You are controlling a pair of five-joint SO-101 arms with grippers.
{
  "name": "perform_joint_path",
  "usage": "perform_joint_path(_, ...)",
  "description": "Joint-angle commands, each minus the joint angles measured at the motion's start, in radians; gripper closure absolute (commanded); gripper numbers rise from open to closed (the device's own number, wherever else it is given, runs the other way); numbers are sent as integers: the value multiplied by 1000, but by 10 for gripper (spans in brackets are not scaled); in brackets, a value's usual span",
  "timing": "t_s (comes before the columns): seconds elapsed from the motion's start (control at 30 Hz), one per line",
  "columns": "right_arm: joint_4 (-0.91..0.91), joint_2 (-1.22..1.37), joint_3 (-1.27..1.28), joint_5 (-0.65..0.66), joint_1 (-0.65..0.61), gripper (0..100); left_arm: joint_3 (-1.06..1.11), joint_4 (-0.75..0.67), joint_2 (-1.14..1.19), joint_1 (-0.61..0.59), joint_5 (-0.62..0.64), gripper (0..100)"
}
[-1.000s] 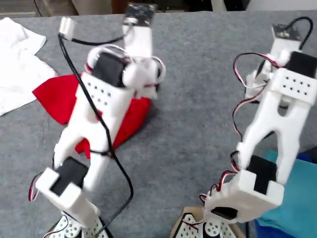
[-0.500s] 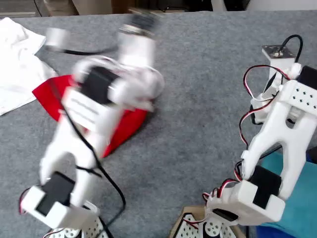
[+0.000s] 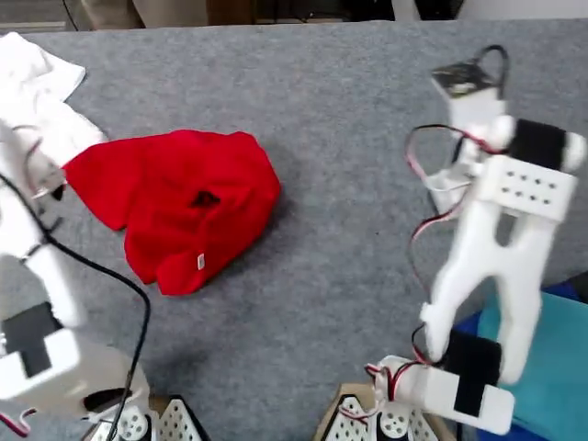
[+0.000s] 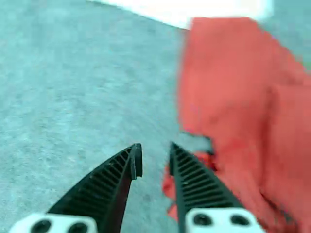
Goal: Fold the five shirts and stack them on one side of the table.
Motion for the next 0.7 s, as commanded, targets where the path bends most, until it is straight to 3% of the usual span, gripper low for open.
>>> perform_joint_path(0.0, -6, -47, -36, 2, -197, 991, 8, -81, 51, -101, 2, 853)
perform_joint_path(0.17, -9, -10, -73, -14, -414, 991, 0, -324, 200, -101, 5, 851)
perform_joint_path(0.33, -11, 41, -108, -123, -463, 991, -5, -526, 366, -21, 71, 850)
perform_joint_path(0.47, -11, 102, -145, -138, -458, 991, -92, -571, 463, 23, 133, 851)
perform_joint_path(0.67, -8, 171, -156, -138, -456, 991, -293, -528, 570, 77, 215, 853)
